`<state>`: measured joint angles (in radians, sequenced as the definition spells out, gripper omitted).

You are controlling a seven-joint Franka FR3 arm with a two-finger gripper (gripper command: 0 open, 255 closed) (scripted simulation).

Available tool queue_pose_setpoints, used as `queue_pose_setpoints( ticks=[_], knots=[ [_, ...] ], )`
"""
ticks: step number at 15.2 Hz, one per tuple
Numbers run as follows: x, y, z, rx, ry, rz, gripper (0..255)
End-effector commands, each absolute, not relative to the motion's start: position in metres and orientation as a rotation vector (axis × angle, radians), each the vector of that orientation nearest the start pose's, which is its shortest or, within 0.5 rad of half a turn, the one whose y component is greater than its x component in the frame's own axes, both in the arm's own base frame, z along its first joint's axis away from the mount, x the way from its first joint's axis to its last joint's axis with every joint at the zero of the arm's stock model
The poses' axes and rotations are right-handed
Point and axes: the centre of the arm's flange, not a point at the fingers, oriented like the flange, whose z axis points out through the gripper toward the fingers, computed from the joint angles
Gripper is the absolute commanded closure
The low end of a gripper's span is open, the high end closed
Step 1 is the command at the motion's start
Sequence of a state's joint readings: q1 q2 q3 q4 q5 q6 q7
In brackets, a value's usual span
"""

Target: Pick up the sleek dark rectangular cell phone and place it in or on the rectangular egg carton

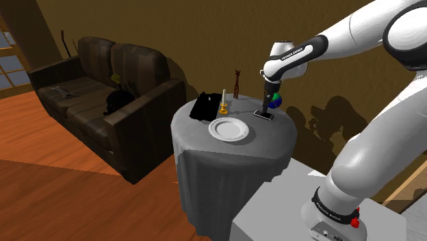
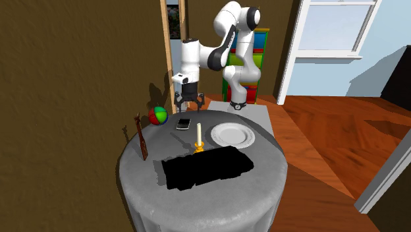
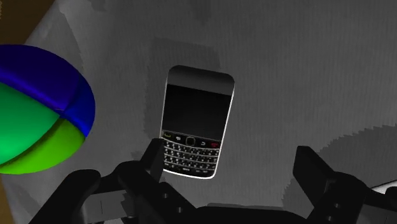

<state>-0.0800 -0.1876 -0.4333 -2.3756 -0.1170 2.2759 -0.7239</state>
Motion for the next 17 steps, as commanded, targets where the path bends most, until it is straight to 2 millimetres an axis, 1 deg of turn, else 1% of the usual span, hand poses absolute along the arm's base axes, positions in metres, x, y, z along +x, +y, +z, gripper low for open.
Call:
queue_pose_setpoints(
  ticks=[1, 2, 9, 10, 17],
  knots=[
    [0.424, -0.259, 0.379, -3.16, -0.479, -0.065, 0],
    [0.428, -0.267, 0.37, -3.159, -0.488, -0.056, 0],
    [0.43, -0.269, 0.334, -3.159, -0.488, -0.056, 0],
    [0.43, -0.269, 0.331, -3.159, -0.488, -0.056, 0],
    [0.43, -0.269, 0.331, -3.159, -0.488, -0.056, 0]
  ],
)
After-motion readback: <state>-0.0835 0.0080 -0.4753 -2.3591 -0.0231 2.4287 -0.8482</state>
